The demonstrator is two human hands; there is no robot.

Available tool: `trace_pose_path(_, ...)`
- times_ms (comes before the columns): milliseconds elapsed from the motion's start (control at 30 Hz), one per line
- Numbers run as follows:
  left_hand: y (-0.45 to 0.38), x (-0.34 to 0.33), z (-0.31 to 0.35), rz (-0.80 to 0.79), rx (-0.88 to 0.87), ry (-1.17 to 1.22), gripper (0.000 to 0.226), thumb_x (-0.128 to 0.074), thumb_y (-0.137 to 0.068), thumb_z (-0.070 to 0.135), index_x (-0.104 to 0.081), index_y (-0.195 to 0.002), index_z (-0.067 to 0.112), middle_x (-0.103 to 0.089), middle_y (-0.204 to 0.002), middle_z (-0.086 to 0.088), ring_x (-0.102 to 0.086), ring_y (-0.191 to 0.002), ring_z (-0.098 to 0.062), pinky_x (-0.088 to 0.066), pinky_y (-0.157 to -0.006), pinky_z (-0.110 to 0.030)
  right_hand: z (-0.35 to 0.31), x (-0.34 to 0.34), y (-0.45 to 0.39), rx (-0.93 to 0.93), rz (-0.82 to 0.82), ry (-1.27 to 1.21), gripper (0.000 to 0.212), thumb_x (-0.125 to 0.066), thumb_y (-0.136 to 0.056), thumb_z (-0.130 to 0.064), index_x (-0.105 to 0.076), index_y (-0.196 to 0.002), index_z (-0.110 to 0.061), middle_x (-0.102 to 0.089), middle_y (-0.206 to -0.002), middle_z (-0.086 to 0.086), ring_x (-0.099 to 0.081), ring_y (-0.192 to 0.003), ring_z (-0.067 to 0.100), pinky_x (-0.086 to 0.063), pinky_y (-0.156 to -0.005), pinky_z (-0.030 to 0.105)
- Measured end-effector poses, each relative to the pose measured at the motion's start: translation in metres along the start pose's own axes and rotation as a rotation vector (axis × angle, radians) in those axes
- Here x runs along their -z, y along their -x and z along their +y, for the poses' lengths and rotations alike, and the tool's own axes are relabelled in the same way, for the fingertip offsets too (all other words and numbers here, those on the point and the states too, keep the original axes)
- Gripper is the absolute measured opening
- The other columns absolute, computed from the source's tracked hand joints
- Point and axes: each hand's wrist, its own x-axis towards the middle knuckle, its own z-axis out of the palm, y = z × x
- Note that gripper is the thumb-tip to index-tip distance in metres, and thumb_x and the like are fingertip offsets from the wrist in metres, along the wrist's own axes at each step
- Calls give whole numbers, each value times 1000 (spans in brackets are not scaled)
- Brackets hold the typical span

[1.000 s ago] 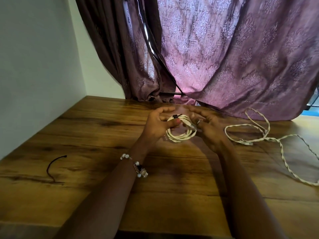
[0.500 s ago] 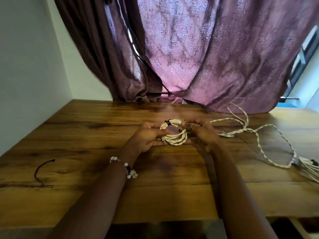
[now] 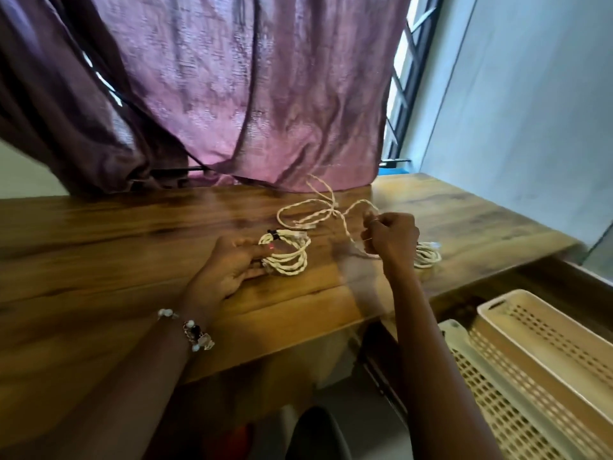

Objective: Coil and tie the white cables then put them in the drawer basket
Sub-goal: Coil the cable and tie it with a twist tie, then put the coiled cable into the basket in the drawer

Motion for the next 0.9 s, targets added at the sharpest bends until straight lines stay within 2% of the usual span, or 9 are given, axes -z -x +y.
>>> trace_pose_path(200, -1, -15, -11, 11, -98, -95, 13, -71, -81, 5, -69, -93, 3, -71, -88, -10, -67, -72, -16, -59, -62, -28, 21, 7, 21, 75, -112, 39, 20, -64, -90, -18, -70, -77, -4, -70, -66, 13, -66, -53, 24, -57, -56, 50)
trace_pose_path(267, -3, -22, -14, -38, -106, -146, 21, -71, -81, 7, -69, -101, 2, -72, -92, -9, -67, -75, -16, -59, -65, -27, 32, 1, 23, 71, -100, 68, 22, -64, -91, -22, -69, -72, -12, -70, -66, 9, -66, -56, 24, -56, -59, 51)
trace_pose_path(333, -4, -33, -16, -86, -110, -221, 26, -72, -81, 10, -70, -105, 0, -72, -95, -12, -67, -76, -18, -59, -71, -33, 42, -4, 24, 65, -42, 102, 22, -64, -90, -25, -68, -68, -20, -70, -66, 4, -67, -61, 21, -56, -67, 50)
trace_pose_path(400, -5, -48, -17, -114, -121, -305, 26, -76, -78, 13, -71, -99, -1, -73, -92, -15, -68, -77, -22, -59, -75, -40, 46, -4, 26, 46, 36, 90, 22, -64, -90, -27, -71, -72, -15, -71, -70, 6, -66, -63, 21, -54, -69, 44)
trace_pose_path(467, -4, -68, -18, -135, -121, -360, 26, -77, -77, 14, -71, -94, -3, -71, -84, -13, -68, -69, -19, -60, -67, -36, 46, -2, 25, 25, 131, 83, 24, -63, -90, -26, -73, -80, -7, -73, -77, 9, -64, -67, 20, -45, -68, 28)
trace_pose_path(533, -1, -90, -20, -143, -113, -383, 26, -79, -76, 15, -70, -91, -4, -68, -76, -10, -65, -54, -10, -59, -56, -28, 42, 6, 21, -3, 238, 75, 26, -62, -91, -27, -73, -87, -4, -73, -82, 12, -64, -74, 21, -35, -65, 23)
trace_pose_path(667, 4, -127, -25, -138, -126, -421, 20, -80, -75, 20, -70, -79, 4, -66, -67, -5, -61, -41, -5, -56, -48, -24, 42, 26, 9, 19, 370, 68, 27, -62, -89, -28, -74, -93, -4, -73, -86, 14, -67, -81, 28, -45, -74, 29)
trace_pose_path(800, 0, -153, -30, -101, -183, -520, 26, -83, -71, 28, -71, -75, 5, -69, -63, -8, -69, -55, -23, -60, -62, -43, 45, 43, -2, -7, 405, 8, 24, -64, -87, -32, -73, -82, -10, -72, -76, 8, -68, -74, 24, -54, -77, 42)
trace_pose_path(900, -7, -160, -35, -46, -250, -656, 31, -84, -67, 39, -72, -68, 10, -69, -59, -5, -69, -56, -21, -59, -63, -43, 47, 49, -4, -23, 418, -20, 20, -65, -86, -31, -70, -76, -15, -70, -72, 3, -68, -72, 20, -55, -76, 47)
